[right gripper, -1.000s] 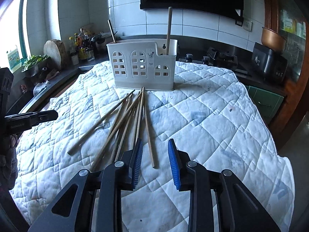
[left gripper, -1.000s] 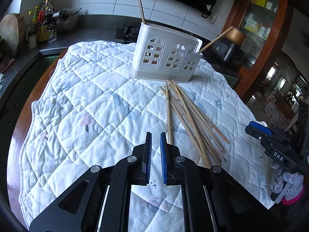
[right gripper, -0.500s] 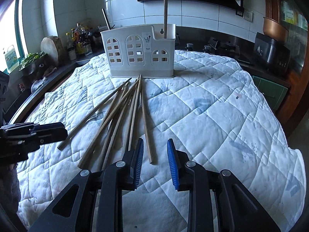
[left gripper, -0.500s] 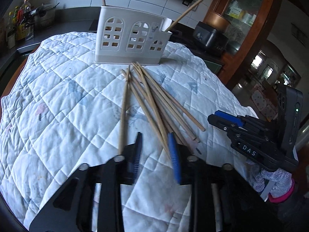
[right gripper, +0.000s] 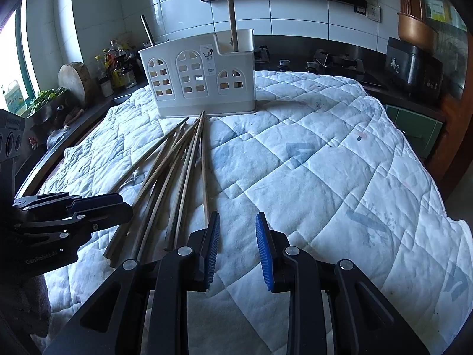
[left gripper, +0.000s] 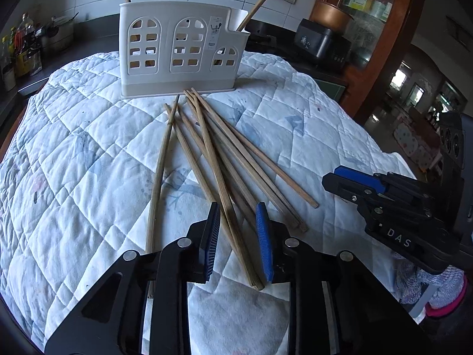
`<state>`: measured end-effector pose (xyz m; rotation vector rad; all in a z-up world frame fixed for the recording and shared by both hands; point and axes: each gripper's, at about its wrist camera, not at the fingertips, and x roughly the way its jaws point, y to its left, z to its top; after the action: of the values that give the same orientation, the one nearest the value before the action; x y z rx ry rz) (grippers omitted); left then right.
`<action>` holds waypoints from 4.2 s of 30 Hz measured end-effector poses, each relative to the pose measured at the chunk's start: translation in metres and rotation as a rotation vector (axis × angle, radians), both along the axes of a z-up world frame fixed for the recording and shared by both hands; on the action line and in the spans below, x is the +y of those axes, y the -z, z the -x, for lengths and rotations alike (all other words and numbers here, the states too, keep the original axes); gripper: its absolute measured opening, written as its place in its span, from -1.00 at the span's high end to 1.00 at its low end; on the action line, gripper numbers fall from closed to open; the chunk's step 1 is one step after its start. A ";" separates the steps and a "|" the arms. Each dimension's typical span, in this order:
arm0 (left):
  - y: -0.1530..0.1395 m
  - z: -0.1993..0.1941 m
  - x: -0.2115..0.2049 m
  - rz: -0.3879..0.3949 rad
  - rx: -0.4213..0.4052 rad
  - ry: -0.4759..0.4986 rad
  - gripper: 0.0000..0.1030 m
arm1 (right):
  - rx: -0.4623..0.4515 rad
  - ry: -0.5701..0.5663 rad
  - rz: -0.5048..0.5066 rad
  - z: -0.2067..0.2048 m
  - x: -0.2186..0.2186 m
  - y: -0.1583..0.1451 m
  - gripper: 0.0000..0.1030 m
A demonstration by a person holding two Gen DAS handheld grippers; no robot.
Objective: Organize utensils
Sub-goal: 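Close the left tool on a wooden chopstick, then lift the chopstick with the left tool while the right tool grasps another chopstick, then carry both chopsticks over the white holder and lower them in with both tools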
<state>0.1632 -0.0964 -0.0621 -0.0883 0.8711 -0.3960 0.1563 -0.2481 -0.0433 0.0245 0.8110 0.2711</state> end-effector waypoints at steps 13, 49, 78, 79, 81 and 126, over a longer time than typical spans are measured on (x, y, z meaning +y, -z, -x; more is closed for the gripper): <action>0.006 -0.015 -0.008 -0.084 0.032 -0.007 0.76 | 0.009 -0.005 -0.017 -0.003 0.000 0.003 0.52; 0.016 -0.016 0.019 -0.117 0.040 -0.002 0.85 | 0.104 -0.070 0.025 -0.030 0.029 0.020 0.73; -0.068 -0.010 0.063 -0.065 -0.141 -0.050 0.89 | -0.141 -0.062 0.037 -0.021 0.029 -0.079 0.86; -0.070 -0.010 0.063 -0.066 -0.144 -0.048 0.89 | -0.146 -0.066 0.036 -0.023 0.030 -0.083 0.86; -0.074 -0.011 0.064 -0.063 -0.152 -0.046 0.89 | -0.157 -0.070 0.040 -0.027 0.033 -0.091 0.86; -0.246 -0.088 0.094 -0.087 -0.314 -0.040 0.90 | -0.321 -0.060 0.027 -0.135 0.039 -0.267 0.87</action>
<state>0.2511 -0.0029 0.1835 0.0369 0.5751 -0.3233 0.2918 -0.2087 0.2241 -0.0671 0.4970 0.3118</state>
